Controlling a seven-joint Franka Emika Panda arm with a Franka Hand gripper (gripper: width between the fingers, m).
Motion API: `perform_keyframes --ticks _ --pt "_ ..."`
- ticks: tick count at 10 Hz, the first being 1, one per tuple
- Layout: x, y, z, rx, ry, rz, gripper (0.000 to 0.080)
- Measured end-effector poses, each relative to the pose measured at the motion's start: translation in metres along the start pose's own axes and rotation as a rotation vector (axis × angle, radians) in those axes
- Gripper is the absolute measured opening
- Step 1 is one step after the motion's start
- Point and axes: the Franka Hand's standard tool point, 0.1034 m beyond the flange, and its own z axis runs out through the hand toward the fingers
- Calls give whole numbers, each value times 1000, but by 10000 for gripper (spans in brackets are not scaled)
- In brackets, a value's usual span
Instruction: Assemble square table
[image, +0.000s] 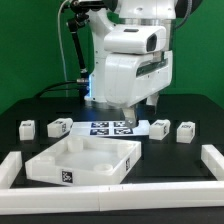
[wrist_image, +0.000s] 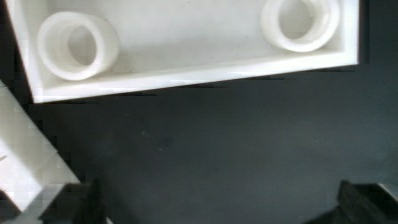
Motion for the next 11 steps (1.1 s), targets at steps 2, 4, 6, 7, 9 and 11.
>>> perform_keyframes --ticks 2,4,6,7,9,11 --pt "0 0 0 0 0 0 649" --pt "0 0 0 1 0 1 649" --pt "0 0 1 1 0 1 649" --pt "-5 -1 1 -8 7 -42 649" --pt "-52 -33 15 -10 12 -90 649" --pt "-72 -47 25 -9 15 -67 649"
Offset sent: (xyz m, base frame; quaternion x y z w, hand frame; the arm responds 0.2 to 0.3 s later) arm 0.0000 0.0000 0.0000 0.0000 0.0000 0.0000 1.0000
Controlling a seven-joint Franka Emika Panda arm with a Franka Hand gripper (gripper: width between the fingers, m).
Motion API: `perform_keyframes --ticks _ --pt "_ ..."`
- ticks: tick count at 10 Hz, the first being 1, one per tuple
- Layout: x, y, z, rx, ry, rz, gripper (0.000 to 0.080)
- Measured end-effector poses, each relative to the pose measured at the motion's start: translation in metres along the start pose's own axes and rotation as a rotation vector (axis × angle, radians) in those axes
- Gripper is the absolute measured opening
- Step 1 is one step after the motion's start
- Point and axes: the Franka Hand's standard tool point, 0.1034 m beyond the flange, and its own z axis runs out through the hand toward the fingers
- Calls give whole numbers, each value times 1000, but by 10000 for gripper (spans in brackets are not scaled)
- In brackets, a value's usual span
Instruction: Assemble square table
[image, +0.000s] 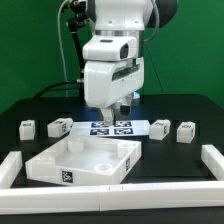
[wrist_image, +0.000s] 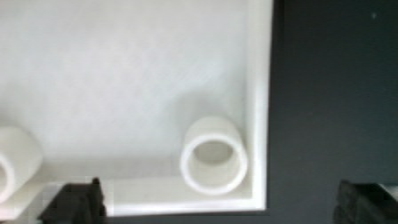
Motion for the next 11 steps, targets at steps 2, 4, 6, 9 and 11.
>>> perform_keyframes --ticks 2,4,6,9,11 --pt "1 1 -1 1 -1 -2 649" --pt "0 -1 3 4 0 -1 649" --pt "-16 -5 32 16 6 13 649" --pt "-32 -2 63 26 14 9 649" --pt "-32 -3 63 28 13 9 649"
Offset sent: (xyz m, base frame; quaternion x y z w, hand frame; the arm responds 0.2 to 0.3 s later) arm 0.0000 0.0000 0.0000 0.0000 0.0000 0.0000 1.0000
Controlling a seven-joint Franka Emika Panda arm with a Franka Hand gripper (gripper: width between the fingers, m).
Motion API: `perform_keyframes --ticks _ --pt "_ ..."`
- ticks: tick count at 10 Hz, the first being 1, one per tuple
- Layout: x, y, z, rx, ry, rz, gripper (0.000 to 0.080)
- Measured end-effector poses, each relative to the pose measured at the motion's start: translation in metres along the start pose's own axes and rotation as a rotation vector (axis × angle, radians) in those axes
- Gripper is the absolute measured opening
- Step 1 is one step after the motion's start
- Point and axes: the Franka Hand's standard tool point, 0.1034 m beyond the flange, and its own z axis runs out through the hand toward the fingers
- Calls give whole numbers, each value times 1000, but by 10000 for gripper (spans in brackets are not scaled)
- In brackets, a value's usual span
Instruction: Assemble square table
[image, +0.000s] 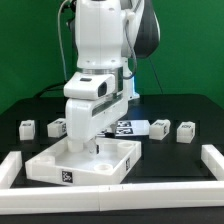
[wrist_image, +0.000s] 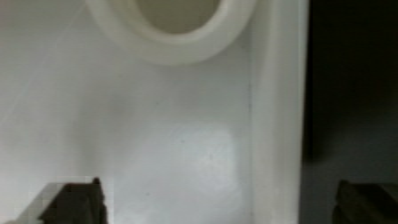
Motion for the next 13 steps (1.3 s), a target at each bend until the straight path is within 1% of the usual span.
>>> perform_keyframes --ticks 2,3,4,5,6,13 --pt "0 0 0 1 0 0 393" --pt "0 -1 1 1 0 0 393" --pt "0 -1 1 2 -1 0 198" --pt "0 -1 1 2 -1 0 72" --pt "0 -1 1 1 0 -1 54" --pt "0 -1 1 1 0 -1 54"
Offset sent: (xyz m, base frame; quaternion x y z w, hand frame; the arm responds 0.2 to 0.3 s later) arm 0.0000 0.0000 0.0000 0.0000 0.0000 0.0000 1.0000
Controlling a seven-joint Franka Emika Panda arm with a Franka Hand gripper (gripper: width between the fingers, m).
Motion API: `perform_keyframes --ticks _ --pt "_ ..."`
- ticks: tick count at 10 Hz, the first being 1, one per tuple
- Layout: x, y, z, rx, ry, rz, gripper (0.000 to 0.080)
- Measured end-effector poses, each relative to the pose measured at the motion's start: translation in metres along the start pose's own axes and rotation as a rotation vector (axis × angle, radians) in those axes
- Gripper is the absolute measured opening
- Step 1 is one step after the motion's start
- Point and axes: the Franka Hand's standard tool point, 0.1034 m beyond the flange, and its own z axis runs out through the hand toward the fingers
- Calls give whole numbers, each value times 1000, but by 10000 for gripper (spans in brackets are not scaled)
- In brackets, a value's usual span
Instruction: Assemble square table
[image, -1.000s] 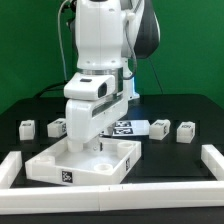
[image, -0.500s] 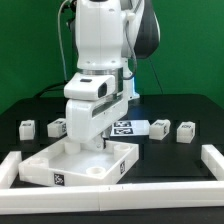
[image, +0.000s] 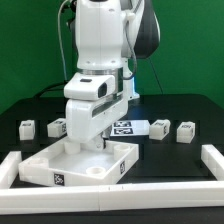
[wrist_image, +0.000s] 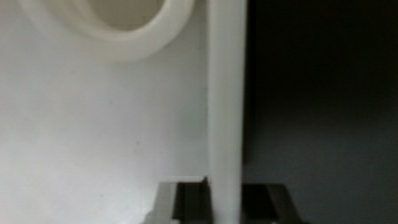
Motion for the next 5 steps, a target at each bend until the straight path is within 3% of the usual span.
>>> perform_keyframes --ticks 3,5 --pt "7 1 -2 -7 6 -213 55" --pt "25 -4 -4 -52 22 -316 55"
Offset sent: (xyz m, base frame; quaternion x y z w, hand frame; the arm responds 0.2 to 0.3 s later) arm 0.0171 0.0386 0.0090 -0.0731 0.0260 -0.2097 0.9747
